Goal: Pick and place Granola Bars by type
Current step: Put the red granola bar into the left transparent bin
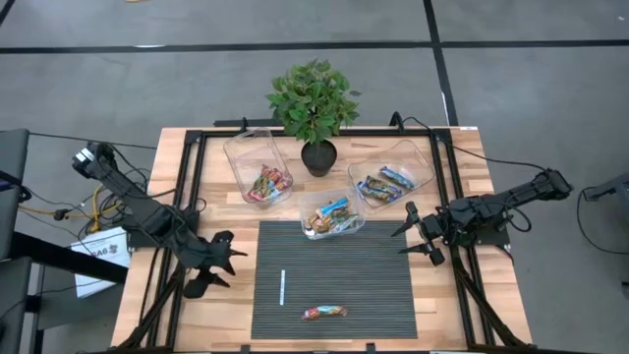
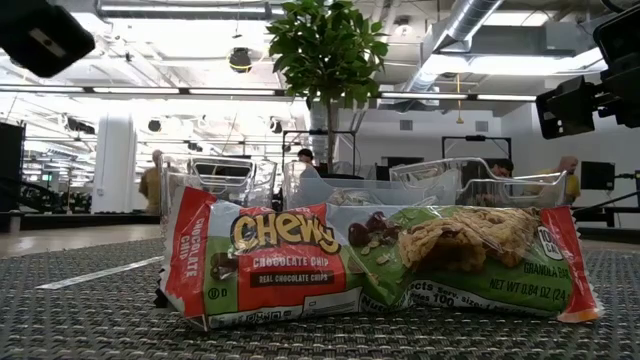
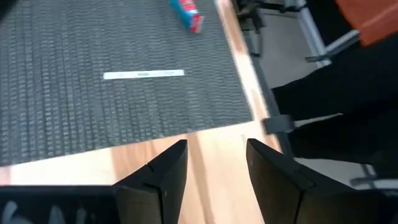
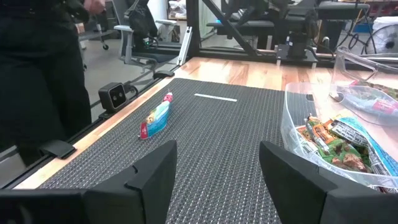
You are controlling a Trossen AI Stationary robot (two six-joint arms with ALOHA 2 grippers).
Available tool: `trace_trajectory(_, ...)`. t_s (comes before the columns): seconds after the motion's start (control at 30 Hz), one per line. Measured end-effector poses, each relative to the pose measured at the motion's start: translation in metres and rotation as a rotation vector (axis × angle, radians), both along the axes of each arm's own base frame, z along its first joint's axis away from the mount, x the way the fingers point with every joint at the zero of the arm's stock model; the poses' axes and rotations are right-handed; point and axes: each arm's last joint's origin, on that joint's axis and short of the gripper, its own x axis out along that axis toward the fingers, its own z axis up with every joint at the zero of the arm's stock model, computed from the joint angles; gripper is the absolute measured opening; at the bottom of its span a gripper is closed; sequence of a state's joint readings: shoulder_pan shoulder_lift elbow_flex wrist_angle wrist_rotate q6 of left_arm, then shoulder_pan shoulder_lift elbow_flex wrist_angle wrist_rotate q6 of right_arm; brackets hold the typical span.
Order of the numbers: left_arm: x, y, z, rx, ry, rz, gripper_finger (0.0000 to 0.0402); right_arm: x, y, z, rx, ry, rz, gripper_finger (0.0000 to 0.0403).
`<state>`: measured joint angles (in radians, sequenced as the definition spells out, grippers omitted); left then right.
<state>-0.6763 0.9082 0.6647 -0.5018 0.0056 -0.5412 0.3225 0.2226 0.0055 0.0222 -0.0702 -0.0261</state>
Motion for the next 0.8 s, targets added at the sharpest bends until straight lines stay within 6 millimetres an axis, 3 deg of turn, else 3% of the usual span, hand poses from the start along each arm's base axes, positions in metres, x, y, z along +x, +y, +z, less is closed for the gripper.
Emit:
trace_trajectory(0.33, 0.032, -0.020, -0.014, 0.062, 0.071, 0.029, 0.0158, 0.000, 0.000, 0.000, 0.000, 0.000, 0.000, 0.0221)
trace_trajectory(0.8, 0.133, -0.067, -0.016, 0.158, 0.124, 0.040, 0.0158, 0.000, 0.000, 0.000, 0.000, 0.000, 0.000, 0.0221)
